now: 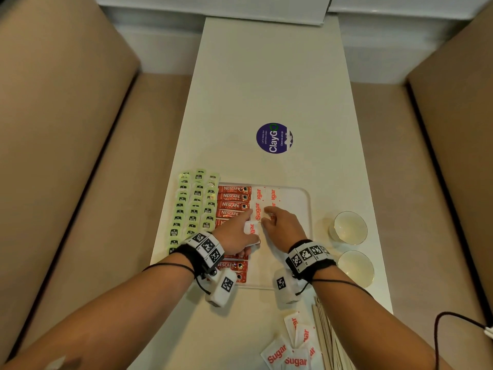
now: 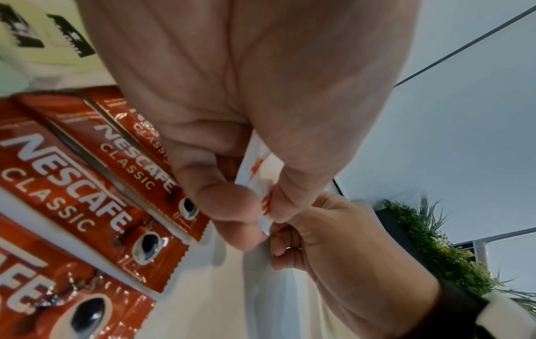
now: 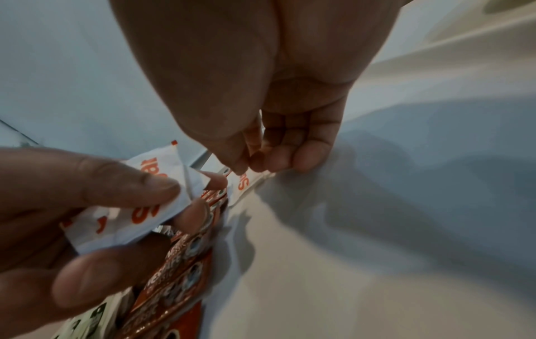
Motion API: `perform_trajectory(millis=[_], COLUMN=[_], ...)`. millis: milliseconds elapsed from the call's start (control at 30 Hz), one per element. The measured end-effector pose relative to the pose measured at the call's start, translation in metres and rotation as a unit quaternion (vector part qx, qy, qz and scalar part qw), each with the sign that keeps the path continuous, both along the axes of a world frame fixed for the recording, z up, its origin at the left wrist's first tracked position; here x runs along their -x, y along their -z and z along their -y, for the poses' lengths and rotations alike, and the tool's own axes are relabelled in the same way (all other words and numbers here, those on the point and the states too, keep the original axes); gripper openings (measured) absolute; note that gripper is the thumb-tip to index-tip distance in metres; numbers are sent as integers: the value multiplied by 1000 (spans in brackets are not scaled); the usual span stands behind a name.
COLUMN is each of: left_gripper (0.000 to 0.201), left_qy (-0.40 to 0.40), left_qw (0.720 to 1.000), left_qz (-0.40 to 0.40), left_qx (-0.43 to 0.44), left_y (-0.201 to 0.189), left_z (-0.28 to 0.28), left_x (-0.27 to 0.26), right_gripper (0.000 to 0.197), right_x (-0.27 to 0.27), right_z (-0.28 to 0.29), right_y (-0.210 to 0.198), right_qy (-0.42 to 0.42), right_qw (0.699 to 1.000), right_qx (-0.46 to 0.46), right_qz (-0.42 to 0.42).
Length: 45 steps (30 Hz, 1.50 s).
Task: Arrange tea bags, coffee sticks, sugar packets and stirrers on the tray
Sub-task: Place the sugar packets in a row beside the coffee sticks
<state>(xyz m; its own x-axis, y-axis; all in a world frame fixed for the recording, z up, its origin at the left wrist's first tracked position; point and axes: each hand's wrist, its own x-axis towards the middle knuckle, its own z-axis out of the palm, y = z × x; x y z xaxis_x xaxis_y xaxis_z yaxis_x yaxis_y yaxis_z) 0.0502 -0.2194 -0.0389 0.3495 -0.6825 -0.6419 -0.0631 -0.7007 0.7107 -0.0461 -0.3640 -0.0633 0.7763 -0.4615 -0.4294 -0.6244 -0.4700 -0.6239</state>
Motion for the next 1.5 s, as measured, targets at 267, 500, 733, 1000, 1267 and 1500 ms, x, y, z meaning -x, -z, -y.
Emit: perform_trajectory(millis=[267, 500, 733, 1000, 1267, 1500], left_gripper=[72, 79, 74, 86, 60, 29], left_qy=[30, 22, 19, 27, 23, -19], left_qw=[999, 999, 999, 999, 1000, 998], left_qz=[34, 26, 26, 39, -10, -39], left_qx=[10, 34, 39, 24, 3, 53], left_y=[-1, -4, -3, -7, 1, -3], left_z=[-3, 1, 5, 3, -13, -24], left_x=[0, 2, 3, 7, 23, 17], right_gripper=[42, 51, 48, 48, 44, 23], right_x=[9, 11, 8, 8, 17, 44], right_z=[11, 14, 14, 15, 9, -12], right_y=[4, 17, 18, 19, 10, -17], right_qy=[106, 75, 72, 75, 94, 30], right_qw=[994, 994, 995, 995, 996, 991], right_qx=[23, 53, 49, 47, 14, -101], right_qz=[-20, -54, -47, -43, -2, 88])
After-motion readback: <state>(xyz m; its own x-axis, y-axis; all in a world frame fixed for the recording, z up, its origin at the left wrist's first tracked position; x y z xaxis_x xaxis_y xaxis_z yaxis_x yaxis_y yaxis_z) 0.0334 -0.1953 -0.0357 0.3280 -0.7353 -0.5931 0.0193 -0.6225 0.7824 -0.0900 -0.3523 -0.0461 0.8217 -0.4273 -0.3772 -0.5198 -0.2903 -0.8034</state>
